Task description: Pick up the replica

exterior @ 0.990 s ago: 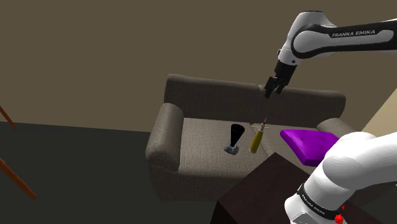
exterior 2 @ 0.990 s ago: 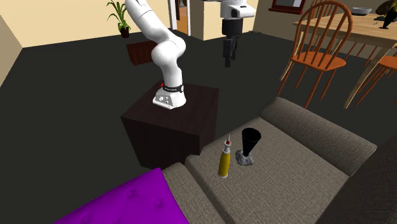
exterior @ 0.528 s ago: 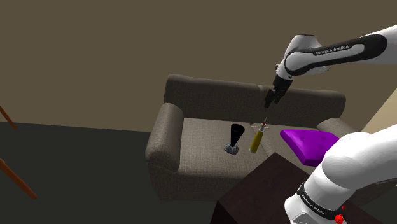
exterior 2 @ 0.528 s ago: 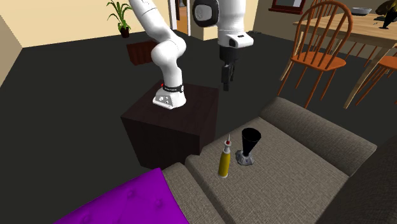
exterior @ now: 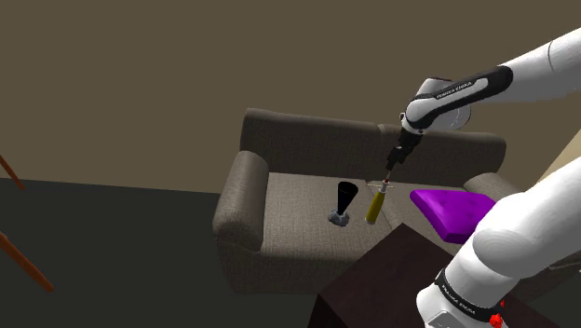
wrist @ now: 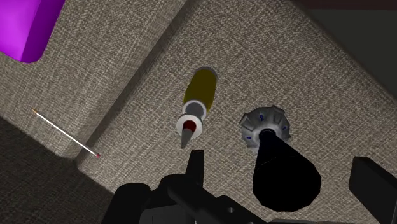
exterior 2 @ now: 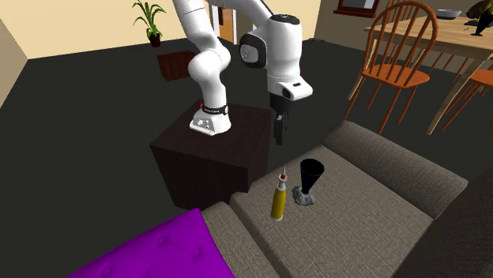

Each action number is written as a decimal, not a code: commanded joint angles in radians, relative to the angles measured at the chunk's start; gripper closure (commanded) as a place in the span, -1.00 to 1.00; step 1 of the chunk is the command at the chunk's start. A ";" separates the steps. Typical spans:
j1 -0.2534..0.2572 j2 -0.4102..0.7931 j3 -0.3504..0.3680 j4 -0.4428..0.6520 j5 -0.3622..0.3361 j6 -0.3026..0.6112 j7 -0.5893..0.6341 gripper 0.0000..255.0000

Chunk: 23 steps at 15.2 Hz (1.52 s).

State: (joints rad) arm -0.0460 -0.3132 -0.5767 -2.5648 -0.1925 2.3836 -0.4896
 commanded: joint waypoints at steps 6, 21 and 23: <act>0.077 0.347 -0.149 0.098 0.337 0.186 -0.382 -1.00; 0.006 0.537 -0.061 0.131 0.610 0.278 -0.605 1.00; 0.006 0.538 -0.060 0.131 0.610 0.278 -0.605 1.00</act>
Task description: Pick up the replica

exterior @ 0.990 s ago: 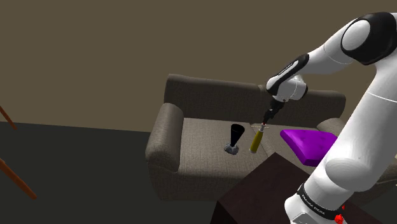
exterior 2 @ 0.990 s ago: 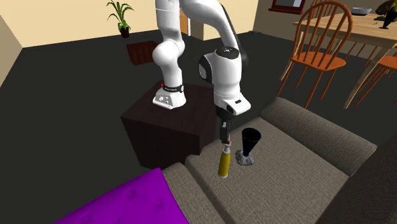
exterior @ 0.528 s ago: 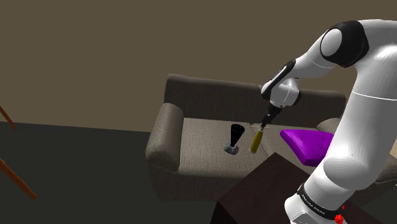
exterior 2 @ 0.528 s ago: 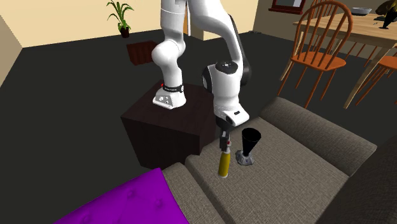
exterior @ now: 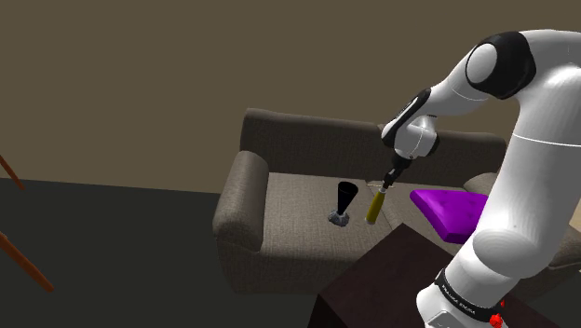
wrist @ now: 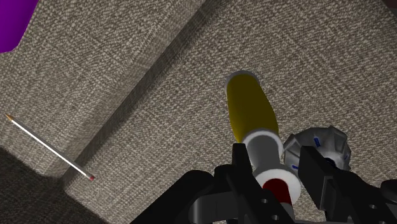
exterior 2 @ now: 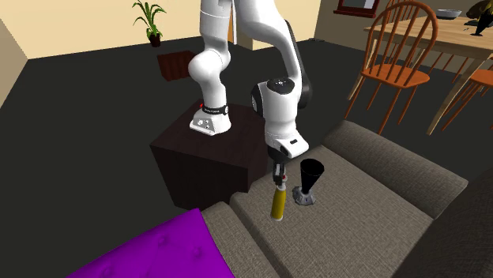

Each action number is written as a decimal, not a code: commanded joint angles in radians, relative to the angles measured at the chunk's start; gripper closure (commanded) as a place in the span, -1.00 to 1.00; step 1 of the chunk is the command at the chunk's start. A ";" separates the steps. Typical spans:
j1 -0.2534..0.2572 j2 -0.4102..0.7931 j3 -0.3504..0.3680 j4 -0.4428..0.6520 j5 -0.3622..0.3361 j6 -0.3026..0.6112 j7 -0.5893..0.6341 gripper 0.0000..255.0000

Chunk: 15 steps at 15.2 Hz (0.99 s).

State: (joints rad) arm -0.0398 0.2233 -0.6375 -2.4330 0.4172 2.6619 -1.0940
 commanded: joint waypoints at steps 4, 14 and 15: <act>-0.002 0.003 0.002 0.001 0.003 0.000 -0.003 1.00; 0.058 -0.150 -0.087 0.002 -0.221 -0.105 0.163 1.00; 0.060 -0.165 -0.092 0.003 -0.242 -0.117 0.179 1.00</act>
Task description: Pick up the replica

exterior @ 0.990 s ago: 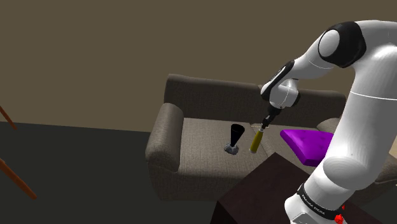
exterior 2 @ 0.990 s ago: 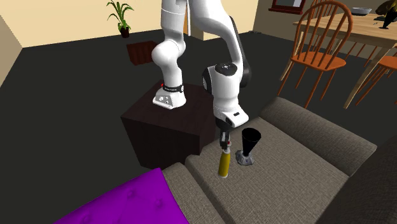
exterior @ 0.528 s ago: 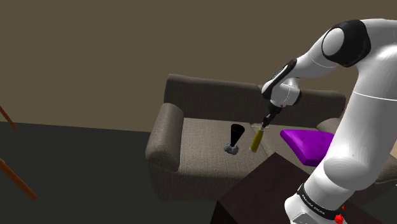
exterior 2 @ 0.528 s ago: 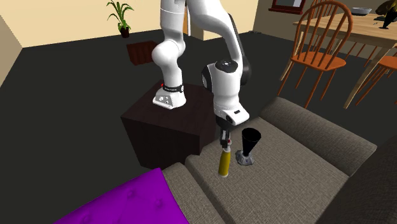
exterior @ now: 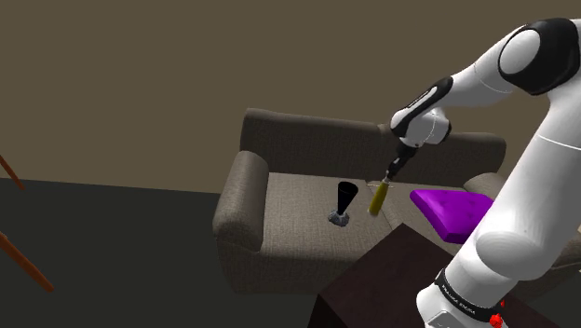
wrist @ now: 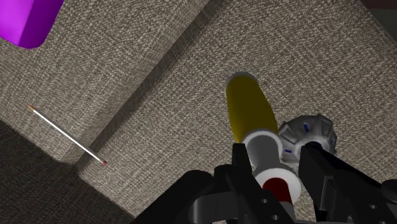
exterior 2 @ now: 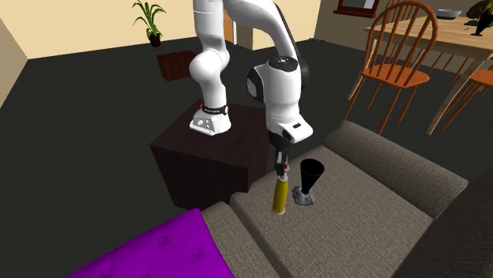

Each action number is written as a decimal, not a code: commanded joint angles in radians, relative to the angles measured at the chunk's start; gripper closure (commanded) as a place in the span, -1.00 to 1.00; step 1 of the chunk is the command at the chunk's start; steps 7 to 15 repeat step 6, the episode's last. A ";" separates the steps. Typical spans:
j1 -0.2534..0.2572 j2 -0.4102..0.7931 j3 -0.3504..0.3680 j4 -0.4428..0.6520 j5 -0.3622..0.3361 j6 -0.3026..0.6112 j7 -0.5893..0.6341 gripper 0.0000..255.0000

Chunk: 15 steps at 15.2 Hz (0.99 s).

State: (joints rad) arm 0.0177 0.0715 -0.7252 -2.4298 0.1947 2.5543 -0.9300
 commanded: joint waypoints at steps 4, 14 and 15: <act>0.006 -0.072 -0.013 0.011 -0.095 -0.059 0.071 1.00; 0.005 -0.074 -0.012 0.012 -0.098 -0.061 0.073 1.00; 0.005 -0.074 -0.012 0.012 -0.098 -0.061 0.073 1.00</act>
